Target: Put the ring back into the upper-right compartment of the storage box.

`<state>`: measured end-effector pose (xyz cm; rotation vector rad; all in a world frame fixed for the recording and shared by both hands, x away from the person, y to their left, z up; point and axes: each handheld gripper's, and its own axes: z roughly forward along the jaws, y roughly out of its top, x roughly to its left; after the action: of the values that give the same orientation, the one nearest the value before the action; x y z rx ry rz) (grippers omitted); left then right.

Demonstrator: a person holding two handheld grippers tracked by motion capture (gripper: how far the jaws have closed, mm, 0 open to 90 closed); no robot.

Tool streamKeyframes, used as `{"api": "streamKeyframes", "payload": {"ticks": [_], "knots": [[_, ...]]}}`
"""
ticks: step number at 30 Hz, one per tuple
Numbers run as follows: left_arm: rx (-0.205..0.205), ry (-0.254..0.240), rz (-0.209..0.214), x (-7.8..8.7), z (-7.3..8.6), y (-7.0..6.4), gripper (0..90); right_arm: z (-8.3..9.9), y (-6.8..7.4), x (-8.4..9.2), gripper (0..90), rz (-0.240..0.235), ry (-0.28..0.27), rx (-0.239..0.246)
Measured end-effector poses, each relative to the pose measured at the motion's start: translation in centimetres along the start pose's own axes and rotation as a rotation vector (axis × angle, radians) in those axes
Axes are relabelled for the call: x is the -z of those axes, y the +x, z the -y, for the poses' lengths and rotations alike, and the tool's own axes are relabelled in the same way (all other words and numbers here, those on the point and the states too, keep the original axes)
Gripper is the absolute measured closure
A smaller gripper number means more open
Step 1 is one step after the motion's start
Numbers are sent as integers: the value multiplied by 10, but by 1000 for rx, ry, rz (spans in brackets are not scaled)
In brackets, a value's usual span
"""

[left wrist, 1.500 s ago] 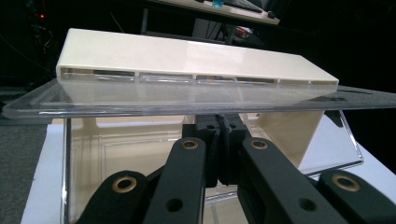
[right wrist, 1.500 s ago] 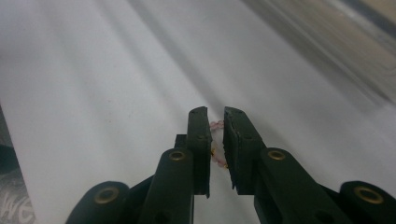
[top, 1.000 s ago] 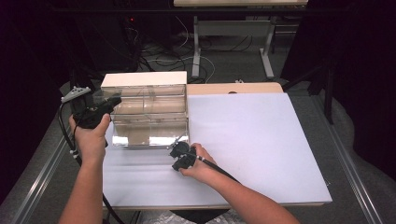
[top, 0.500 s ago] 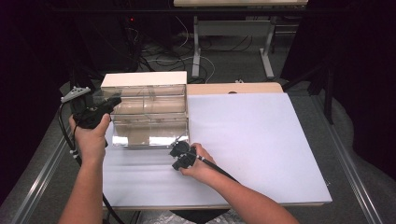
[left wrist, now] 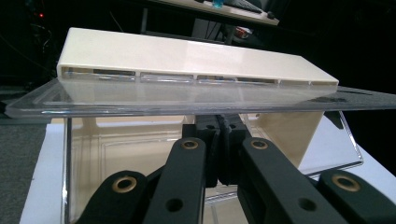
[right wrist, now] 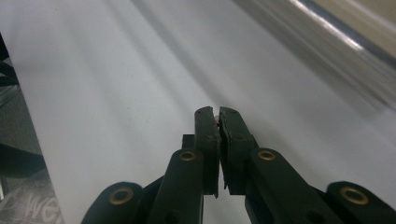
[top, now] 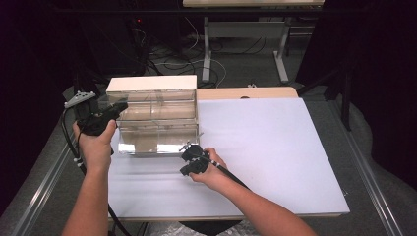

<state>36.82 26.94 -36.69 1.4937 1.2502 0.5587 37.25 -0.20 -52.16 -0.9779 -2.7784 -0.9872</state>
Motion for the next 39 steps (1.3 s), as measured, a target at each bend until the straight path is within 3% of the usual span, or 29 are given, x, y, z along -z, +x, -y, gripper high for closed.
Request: {"api": "streamKeyframes", "payload": {"ticks": [2,6,9,10,17,19,25,33,39], "knots": [[-1,-2,-1,0,0,0,900,-1,1,3,871,9,-5,3],[-1,-3,-1,0,0,0,900,-3,3,8,871,-22,-28,3],[0,-4,-1,0,0,0,900,-5,5,14,871,-1,-31,7],[0,-4,0,0,0,0,900,-5,5,15,871,-24,-43,5],[-1,-4,-1,0,0,0,900,-12,9,30,871,-18,-82,25],[0,-5,-1,0,0,0,900,-14,9,35,871,-45,-99,27],[0,-5,-1,0,0,0,900,-20,12,47,871,-12,-106,34],[1,-3,0,0,0,0,900,-28,16,61,871,-23,-152,43],[1,-3,0,-1,0,0,900,-35,17,73,871,-27,-143,56]]}}
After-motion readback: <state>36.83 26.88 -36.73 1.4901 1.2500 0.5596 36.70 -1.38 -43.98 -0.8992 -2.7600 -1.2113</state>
